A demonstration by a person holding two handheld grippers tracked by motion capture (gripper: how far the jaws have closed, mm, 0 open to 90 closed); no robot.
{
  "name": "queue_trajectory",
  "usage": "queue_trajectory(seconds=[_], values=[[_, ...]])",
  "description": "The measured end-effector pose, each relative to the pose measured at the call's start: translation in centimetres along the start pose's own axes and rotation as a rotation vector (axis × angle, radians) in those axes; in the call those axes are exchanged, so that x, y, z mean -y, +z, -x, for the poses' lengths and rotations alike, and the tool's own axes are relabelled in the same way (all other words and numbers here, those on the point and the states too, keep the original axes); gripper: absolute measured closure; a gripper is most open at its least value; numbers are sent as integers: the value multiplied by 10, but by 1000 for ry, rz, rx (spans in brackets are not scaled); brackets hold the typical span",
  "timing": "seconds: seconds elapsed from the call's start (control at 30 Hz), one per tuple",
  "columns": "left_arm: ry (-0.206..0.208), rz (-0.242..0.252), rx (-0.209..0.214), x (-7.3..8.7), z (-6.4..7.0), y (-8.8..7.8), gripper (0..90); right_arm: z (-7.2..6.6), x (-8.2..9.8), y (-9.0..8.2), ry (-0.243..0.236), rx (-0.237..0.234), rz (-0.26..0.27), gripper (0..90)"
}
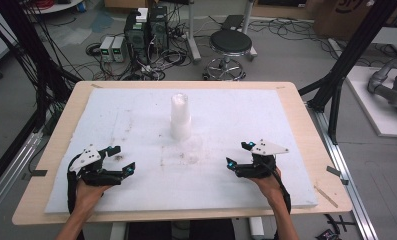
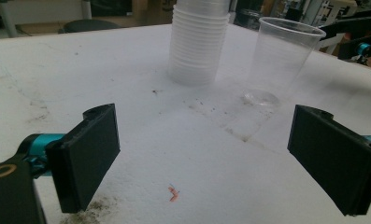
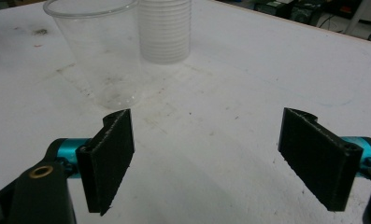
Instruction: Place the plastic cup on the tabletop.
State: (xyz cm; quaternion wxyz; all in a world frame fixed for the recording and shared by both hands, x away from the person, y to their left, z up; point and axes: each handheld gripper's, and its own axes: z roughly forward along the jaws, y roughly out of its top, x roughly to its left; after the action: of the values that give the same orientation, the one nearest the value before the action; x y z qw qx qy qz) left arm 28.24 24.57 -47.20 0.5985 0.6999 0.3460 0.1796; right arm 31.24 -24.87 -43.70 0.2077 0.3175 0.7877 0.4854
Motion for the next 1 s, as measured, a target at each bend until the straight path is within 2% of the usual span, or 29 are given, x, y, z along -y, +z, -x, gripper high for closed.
queue_trajectory(seconds=[0.33,0.8,1.0], values=[[5,10,-7,1,1,-1,90,7,12,-6,27,44,21,187],[15,9,-7,1,3,-1,90,5,18,-1,38,35,8,187],[12,12,-5,1,2,-2,90,6,19,-4,39,44,22,187]])
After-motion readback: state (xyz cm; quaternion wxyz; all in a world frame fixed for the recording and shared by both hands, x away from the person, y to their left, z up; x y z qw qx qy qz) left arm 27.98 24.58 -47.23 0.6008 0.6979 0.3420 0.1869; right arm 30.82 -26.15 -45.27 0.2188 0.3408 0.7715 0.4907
